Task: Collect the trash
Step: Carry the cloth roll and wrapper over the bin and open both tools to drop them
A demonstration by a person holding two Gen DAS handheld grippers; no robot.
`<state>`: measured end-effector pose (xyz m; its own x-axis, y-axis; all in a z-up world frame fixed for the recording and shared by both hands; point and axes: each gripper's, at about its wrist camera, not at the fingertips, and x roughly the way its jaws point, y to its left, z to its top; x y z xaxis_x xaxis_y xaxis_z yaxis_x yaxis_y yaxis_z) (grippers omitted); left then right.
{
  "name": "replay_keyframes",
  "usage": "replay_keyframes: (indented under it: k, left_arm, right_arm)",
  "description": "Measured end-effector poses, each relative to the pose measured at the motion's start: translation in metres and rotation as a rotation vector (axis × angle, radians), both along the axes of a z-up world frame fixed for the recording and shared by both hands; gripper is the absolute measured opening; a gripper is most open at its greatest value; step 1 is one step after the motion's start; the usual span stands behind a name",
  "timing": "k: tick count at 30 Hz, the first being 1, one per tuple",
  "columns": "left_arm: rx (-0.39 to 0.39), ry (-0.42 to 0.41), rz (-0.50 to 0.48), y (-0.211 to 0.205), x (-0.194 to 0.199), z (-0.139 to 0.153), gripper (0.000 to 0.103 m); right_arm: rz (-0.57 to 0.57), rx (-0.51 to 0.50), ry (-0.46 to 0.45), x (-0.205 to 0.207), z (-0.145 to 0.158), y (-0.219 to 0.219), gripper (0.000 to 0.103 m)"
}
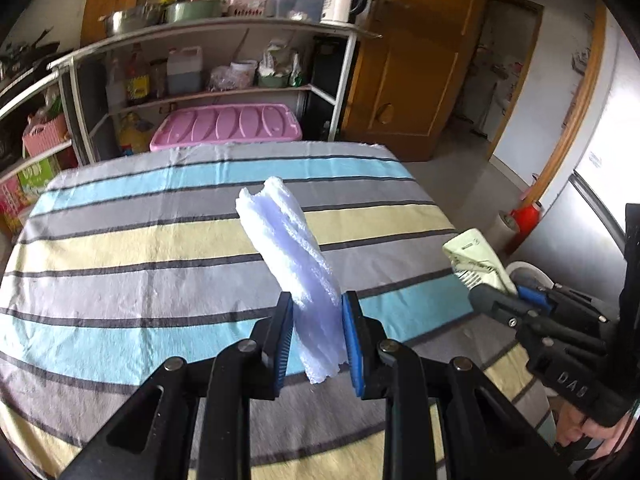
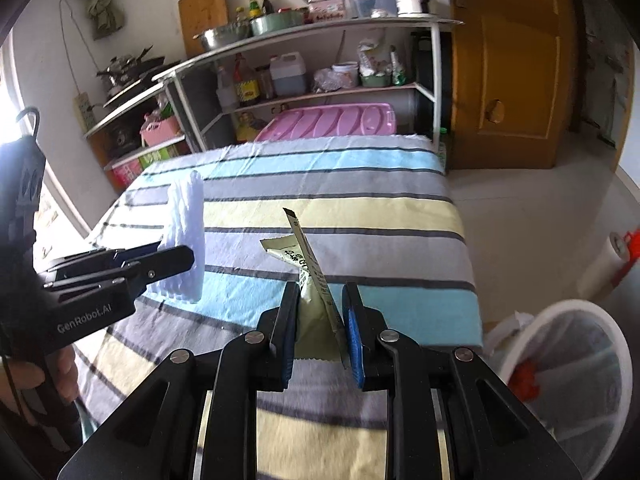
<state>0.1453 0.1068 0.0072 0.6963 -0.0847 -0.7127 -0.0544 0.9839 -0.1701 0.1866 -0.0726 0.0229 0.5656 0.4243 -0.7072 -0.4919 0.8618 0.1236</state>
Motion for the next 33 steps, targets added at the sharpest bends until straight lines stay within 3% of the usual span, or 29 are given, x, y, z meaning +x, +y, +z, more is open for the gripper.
replay_keyframes:
  k: [17, 33]
  left_arm:
    - [0.031, -0.079, -0.175, -0.079, -0.023, 0.029, 0.026]
    - [0.045, -0.063, -0.415, -0.198, -0.008, 0.027, 0.026]
  right_arm:
    - [-0.179, 0.044, -0.087, -0.052, 0.035, -0.08, 0.023]
    - [-0.428, 0.037, -0.088, -0.075, 0.033, -0.199, 0.023]
